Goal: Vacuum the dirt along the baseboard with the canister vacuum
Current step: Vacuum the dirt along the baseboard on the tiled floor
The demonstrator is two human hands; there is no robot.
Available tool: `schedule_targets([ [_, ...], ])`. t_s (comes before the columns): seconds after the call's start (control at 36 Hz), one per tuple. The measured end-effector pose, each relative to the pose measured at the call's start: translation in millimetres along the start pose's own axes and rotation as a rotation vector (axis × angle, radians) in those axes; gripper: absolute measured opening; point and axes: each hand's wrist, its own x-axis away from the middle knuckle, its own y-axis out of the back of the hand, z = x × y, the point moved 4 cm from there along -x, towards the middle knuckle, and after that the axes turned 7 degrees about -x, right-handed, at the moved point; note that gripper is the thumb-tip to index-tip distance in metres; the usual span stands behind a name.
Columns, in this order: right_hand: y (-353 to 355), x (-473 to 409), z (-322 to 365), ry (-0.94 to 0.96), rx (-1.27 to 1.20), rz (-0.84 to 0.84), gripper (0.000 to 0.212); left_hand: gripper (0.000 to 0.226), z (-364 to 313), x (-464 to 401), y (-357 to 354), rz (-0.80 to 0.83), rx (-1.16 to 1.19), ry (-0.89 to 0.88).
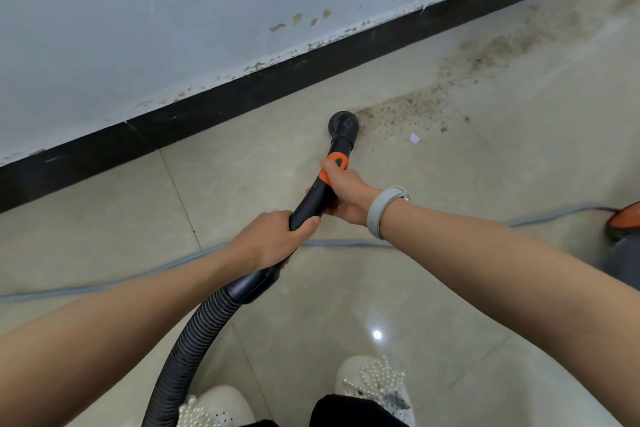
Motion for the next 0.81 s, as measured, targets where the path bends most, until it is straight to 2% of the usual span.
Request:
schedule_targets([
  [0.31, 43, -22, 41, 0.077, -0.056, -0.111, 0.022, 0.05, -43, -48, 0, 0.028, -0.021, -0.069],
  [0.81, 115, -51, 104, 0.154, -0.122, -0.279, 0.022, 0.045, -88, -101, -5, -0.106, -0.244, -0.139],
])
